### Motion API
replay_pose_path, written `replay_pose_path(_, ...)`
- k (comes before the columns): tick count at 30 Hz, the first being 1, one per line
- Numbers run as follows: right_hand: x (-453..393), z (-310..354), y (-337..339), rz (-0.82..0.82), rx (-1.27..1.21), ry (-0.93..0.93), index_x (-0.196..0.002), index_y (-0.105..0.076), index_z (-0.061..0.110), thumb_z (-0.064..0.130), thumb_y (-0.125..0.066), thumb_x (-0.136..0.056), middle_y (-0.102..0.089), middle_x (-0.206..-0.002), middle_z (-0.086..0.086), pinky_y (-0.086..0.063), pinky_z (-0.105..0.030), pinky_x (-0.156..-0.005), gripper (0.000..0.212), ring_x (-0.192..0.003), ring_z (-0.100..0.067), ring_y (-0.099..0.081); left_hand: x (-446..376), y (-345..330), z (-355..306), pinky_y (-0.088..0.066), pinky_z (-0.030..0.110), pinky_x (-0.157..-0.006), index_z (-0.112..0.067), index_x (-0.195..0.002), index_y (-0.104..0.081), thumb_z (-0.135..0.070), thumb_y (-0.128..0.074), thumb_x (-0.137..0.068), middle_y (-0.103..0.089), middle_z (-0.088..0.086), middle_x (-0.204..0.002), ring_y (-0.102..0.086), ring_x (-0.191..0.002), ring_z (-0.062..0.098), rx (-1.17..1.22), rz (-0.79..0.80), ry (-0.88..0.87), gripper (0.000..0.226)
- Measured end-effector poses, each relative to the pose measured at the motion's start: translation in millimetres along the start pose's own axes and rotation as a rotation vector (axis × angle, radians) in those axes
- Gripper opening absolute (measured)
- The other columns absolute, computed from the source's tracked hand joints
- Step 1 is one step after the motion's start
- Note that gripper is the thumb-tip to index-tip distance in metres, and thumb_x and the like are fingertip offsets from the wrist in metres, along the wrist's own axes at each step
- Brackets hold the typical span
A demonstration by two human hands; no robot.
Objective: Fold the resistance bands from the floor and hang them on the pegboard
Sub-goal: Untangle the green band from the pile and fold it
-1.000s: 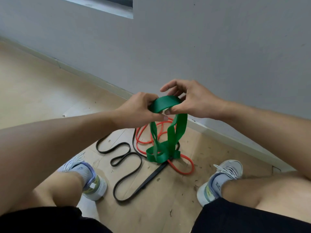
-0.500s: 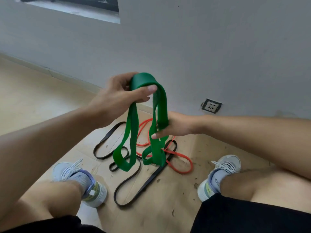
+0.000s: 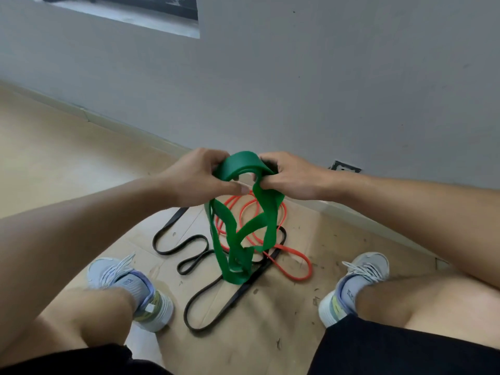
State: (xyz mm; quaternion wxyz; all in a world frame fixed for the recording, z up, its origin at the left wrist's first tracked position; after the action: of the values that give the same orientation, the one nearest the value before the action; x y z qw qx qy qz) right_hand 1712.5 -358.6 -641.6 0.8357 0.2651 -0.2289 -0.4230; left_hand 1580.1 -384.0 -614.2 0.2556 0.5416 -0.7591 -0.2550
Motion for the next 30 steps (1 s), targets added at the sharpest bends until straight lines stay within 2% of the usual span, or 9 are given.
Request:
replay_pose_path(4,-0.4,-8.0,4.6,-0.022,-0.025,-0.010,-0.092,-0.068,0.018,0.021,-0.066,-0.082,-0.071,-0.087,-0.007,-0.053,-0.045,-0.077,0.011,-0.082,-0.018,-0.066,1.6,16.0,-19.2,-0.029,0.016,-0.046,-0.020,-0.075,-0.069,-0.050,-0.085,-0.074,-0.051,-0.009,-0.056,-0.042,-0.049,0.004,0.052,-0.168,-0.067,0.035)
replay_pose_path(9,0.7,-16.5,-1.9,0.062,-0.073,-0.039,-0.099,-0.074,0.029,0.020,-0.065,-0.098,-0.075,-0.095,0.012,-0.049,-0.010,-0.074,0.013,-0.081,0.007,-0.069,11.2,15.7,-42.4,-0.046,0.029,-0.067,-0.019,-0.089,-0.070,-0.051,-0.083,-0.076,-0.063,-0.001,-0.077,-0.057,-0.069,0.012,0.191,-0.204,-0.212,0.037)
replay_pose_path(13,1.8,-48.9,-19.3,0.136,0.142,-0.124,-0.108,-0.076,0.027,0.013,-0.064,-0.098,-0.077,-0.112,0.002,-0.051,-0.021,-0.091,0.021,-0.095,0.000,-0.069,15.0,33.1,-54.6,-0.053,0.043,-0.083,-0.013,-0.101,-0.071,-0.058,-0.078,-0.074,-0.071,0.017,-0.105,-0.066,-0.089,0.027,0.335,-0.293,-0.269,0.053)
replay_pose_path(15,4.6,-64.8,-33.5,0.206,0.187,-0.188,-0.129,-0.069,0.022,0.015,-0.066,-0.098,-0.072,-0.128,0.000,-0.050,-0.027,-0.103,0.032,-0.110,-0.006,-0.066,15.8,40.8,-56.4,-0.052,0.047,-0.095,-0.015,-0.094,-0.068,-0.054,-0.077,-0.076,-0.075,0.010,-0.111,-0.069,-0.103,0.031,0.396,-0.311,-0.273,0.044)
replay_pose_path(18,2.4,-68.4,-43.5,0.207,0.201,-0.200,-0.147,-0.049,0.027,0.015,-0.072,-0.093,-0.060,-0.139,0.001,-0.044,-0.024,-0.097,0.060,-0.113,-0.006,-0.055,16.3,47.5,-54.5,-0.052,0.045,-0.105,-0.021,-0.092,-0.063,-0.048,-0.076,-0.077,-0.077,-0.003,-0.116,-0.070,-0.113,0.022,0.465,-0.317,-0.278,0.033)
replay_pose_path(20,-3.9,-63.0,-41.9,0.150,0.190,-0.173,-0.139,-0.048,0.032,0.015,-0.078,-0.088,-0.060,-0.137,0.002,-0.048,-0.029,-0.097,0.061,-0.114,-0.012,-0.057,16.3,51.3,-51.3,-0.050,0.055,-0.105,-0.021,-0.092,-0.064,-0.047,-0.077,-0.078,-0.077,-0.002,-0.114,-0.068,-0.115,0.031,0.483,-0.326,-0.283,0.032)
replay_pose_path(22,-9.5,-54.5,-38.7,0.113,0.221,-0.119,-0.120,-0.055,0.032,0.015,-0.080,-0.085,-0.067,-0.125,0.005,-0.053,-0.039,-0.099,0.046,-0.115,-0.018,-0.063,17.3,53.1,-50.5,-0.048,0.060,-0.105,-0.024,-0.092,-0.066,-0.048,-0.078,-0.078,-0.077,0.000,-0.113,-0.064,-0.117,0.040,0.495,-0.325,-0.283,0.030)
replay_pose_path(27,-14.2,-58.8,-39.9,0.124,0.251,-0.147,-0.105,-0.072,0.027,0.022,-0.071,-0.094,-0.075,-0.114,0.003,-0.055,-0.043,-0.098,0.012,-0.108,-0.021,-0.068,18.2,54.1,-51.3,-0.052,0.058,-0.101,-0.025,-0.092,-0.068,-0.050,-0.078,-0.075,-0.077,0.006,-0.112,-0.065,-0.115,0.040,0.515,-0.351,-0.269,0.032)
replay_pose_path(30,-18.5,-66.3,-40.6,0.115,0.339,-0.172,-0.103,-0.075,0.017,0.025,-0.064,-0.097,-0.075,-0.106,-0.005,-0.056,-0.045,-0.093,0.015,-0.100,-0.027,-0.069,18.5,57.1,-46.5,-0.055,0.057,-0.096,-0.018,-0.095,-0.069,-0.054,-0.079,-0.075,-0.070,0.024,-0.115,-0.065,-0.110,0.044,0.510,-0.414,-0.240,0.043)
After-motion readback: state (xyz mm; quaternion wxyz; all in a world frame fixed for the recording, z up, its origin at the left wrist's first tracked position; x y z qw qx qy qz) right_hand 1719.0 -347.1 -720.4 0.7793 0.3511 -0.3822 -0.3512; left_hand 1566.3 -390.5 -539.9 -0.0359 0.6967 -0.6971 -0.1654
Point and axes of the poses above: each hand's wrist, its own x-axis away from the middle knuckle, its own y-axis out of the back of the hand, z = x × y, the point moved 10 cm from there along -x, towards the middle knuckle
